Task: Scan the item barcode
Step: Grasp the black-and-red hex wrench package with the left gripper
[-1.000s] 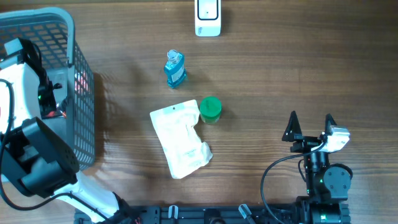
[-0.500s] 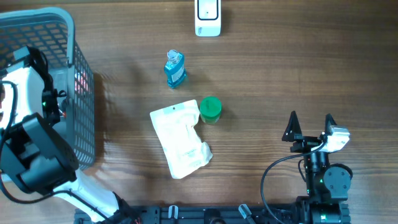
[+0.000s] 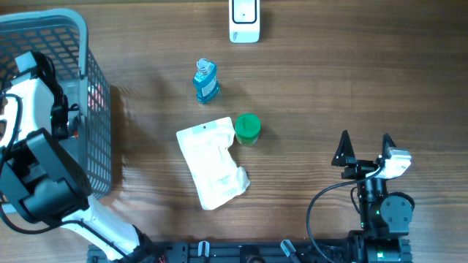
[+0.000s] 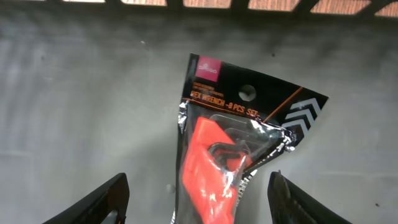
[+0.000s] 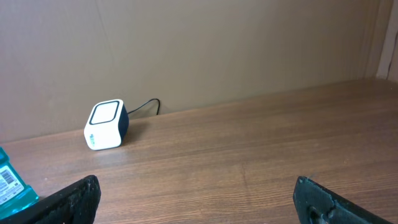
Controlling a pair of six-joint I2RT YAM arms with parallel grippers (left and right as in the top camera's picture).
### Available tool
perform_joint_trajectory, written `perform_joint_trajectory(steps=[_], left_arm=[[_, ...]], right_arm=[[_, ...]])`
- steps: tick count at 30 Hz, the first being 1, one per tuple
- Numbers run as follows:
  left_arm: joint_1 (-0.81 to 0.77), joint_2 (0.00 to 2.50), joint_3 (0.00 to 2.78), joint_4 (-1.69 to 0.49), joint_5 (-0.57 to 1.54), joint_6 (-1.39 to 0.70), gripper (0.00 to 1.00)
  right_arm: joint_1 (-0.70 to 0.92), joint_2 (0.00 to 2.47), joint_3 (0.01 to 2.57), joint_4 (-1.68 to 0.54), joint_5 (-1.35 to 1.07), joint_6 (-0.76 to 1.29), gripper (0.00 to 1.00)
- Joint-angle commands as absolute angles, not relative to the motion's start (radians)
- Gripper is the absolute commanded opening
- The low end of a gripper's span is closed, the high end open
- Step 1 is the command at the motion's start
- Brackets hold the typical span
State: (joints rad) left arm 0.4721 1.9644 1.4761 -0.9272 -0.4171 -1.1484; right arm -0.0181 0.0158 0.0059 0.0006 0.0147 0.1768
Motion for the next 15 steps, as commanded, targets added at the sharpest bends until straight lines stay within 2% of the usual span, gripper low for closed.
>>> perform_joint_trajectory(steps=[1, 10, 13, 15], left_arm=[[0.475, 1.973, 1.471, -0.908, -0.376, -1.063, 0.68], [0.475, 1.982, 1.466, -0.878, -0.329, -1.030, 0.68], [0.475, 1.990, 1.444, -0.878, -0.330, -1.031, 0.63], [0.476, 1.993, 1.424, -0.878, -0.336, -1.031, 0.54]], right_arm=[[-0.014, 0.009, 0.005, 0.006, -0.001, 0.159, 1.00], [-0.014, 0.009, 0.005, 0.006, -0.001, 0.159, 1.00], [-0.014, 0.009, 0.005, 0.006, -0.001, 0.159, 1.00], [-0.014, 0.009, 0.005, 0.006, -0.001, 0.159, 1.00]])
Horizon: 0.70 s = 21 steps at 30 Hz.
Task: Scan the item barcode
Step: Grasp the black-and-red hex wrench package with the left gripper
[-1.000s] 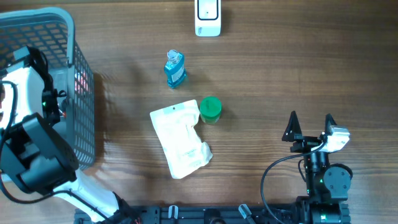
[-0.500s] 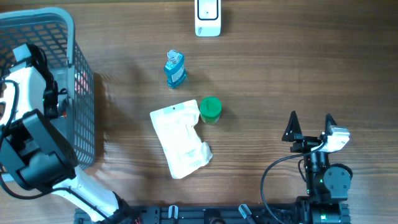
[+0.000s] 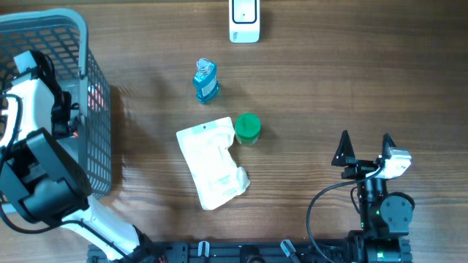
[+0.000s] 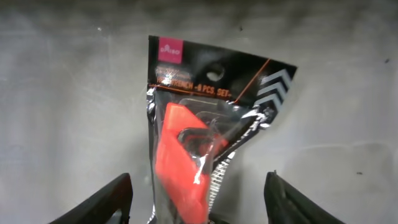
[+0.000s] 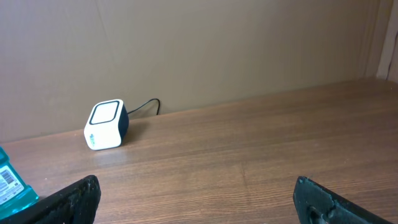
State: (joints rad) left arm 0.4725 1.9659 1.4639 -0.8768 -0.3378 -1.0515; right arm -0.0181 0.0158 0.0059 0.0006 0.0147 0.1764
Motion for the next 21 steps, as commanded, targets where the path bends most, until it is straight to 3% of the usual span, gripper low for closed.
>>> perform_joint_trajectory(steps=[1, 8, 12, 13, 16, 21], left_arm=[[0.476, 1.993, 1.419, -0.878, -0.339, -1.031, 0.51], [0.477, 1.993, 1.416, -0.882, -0.343, -1.027, 0.45], [0.484, 1.993, 1.404, -0.882, -0.365, -1.028, 0.34], [0.487, 1.993, 1.398, -0.882, -0.373, -1.028, 0.24], [0.498, 1.993, 1.367, -0.881, -0.383, -1.028, 0.11], [0.527, 1.993, 1.298, -0.850, -0.383, -1.028, 0.06]], right_arm=[[-0.014, 0.009, 0.005, 0.006, -0.001, 0.159, 1.00], [-0.014, 0.009, 0.005, 0.006, -0.001, 0.159, 1.00], [-0.014, 0.009, 0.005, 0.006, -0.001, 0.159, 1.00], [-0.014, 0.009, 0.005, 0.006, -0.001, 0.159, 1.00], [-0.014, 0.009, 0.005, 0.006, -0.001, 0.159, 1.00], [-0.014, 0.009, 0.005, 0.006, -0.001, 0.159, 1.00]])
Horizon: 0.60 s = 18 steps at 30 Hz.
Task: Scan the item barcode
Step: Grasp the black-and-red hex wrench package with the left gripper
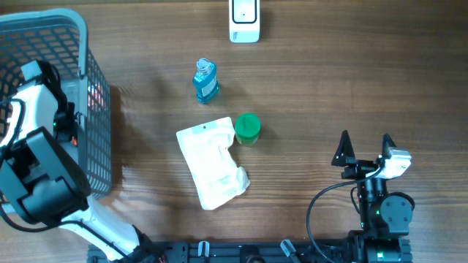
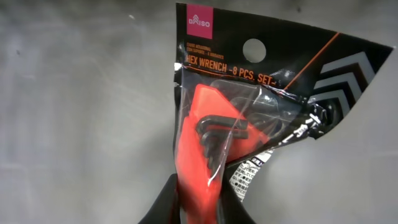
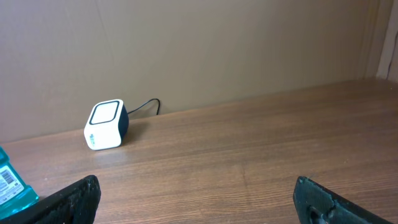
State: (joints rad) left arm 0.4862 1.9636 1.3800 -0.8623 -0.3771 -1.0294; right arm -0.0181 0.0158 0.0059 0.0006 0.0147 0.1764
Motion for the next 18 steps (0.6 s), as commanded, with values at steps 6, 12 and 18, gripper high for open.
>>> perform_joint_trajectory(steps=[6, 12, 18], left_arm=[[0.564, 1.992, 1.268, -0.844, -0.383, -1.028, 0.04], [0.574, 1.987, 1.269, -0.851, -0.362, -1.023, 0.04], [0.574, 1.941, 1.297, -0.860, -0.257, -0.974, 0.04]], right_arm=[[-0.014, 0.009, 0.005, 0.006, -0.001, 0.159, 1.00], [-0.014, 0.009, 0.005, 0.006, -0.001, 0.159, 1.00], [-0.014, 0.009, 0.005, 0.006, -0.001, 0.159, 1.00]])
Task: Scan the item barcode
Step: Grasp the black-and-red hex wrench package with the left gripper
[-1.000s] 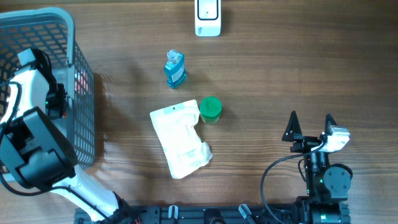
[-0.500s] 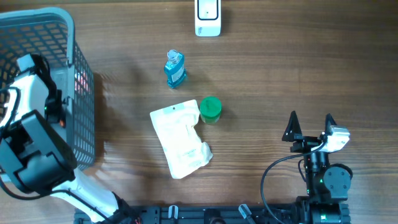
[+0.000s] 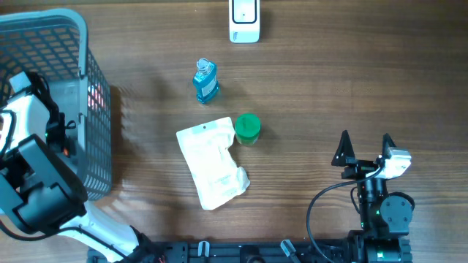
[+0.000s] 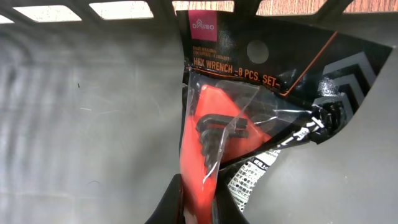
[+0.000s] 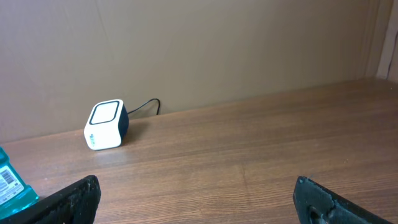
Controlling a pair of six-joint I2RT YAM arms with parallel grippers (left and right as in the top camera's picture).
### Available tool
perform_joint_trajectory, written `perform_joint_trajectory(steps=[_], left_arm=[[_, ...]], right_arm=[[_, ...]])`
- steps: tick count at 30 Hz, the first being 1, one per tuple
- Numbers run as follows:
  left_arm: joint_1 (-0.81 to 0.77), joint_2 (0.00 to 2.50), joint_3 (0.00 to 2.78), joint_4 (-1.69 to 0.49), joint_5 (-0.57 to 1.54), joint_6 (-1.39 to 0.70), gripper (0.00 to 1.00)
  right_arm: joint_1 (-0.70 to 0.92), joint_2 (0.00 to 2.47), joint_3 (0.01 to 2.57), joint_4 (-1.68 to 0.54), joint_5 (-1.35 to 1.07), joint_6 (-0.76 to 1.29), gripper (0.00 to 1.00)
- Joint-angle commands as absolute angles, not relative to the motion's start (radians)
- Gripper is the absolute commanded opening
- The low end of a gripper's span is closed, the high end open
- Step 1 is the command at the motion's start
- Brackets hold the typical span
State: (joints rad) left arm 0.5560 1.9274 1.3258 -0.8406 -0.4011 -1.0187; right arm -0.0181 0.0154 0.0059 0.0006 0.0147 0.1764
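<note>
Inside the grey basket [image 3: 95,157], my left gripper [image 4: 200,208] is shut on the red end of a black hex wrench pack [image 4: 249,106], which stands up before the basket's wall. Its barcode label [image 4: 252,177] shows at the lower right of the pack. Overhead, the left arm [image 3: 33,146] reaches into the basket and hides the pack. The white scanner [image 3: 243,20] sits at the table's far edge, also seen as scanner [image 5: 106,124]. My right gripper [image 5: 199,199] is open at the near right, apart from everything.
A blue bottle [image 3: 205,80], a green cap [image 3: 248,128] and a white pouch [image 3: 212,164] lie mid-table. The basket's slatted rim [image 4: 124,9] runs close above the pack.
The pack, still pinched in my left gripper, now sits higher against the basket wall, with the rim's slots showing above it. Overhead, the left wrist has shifted slightly left. The right arm is unchanged.
My left gripper was open over the hex wrench pack lying on the basket floor, then closer around it. By 0.6 s ago it was shut on the pack's red end. Now the pack is raised toward the rim. The right arm stayed still throughout.
</note>
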Motion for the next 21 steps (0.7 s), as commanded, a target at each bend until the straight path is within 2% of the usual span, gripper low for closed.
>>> perform_joint_trajectory(steps=[1, 6, 21], left_arm=[[0.574, 1.928, 1.309, -0.870, -0.239, -0.971, 0.04], [0.574, 1.843, 1.382, -0.941, -0.137, -0.958, 0.04], [0.574, 1.422, 1.443, -0.954, 0.253, -0.920, 0.04]], right_arm=[[-0.014, 0.009, 0.005, 0.006, -0.001, 0.159, 1.00], [-0.014, 0.009, 0.005, 0.006, -0.001, 0.159, 1.00], [-0.014, 0.009, 0.005, 0.006, -0.001, 0.159, 1.00]])
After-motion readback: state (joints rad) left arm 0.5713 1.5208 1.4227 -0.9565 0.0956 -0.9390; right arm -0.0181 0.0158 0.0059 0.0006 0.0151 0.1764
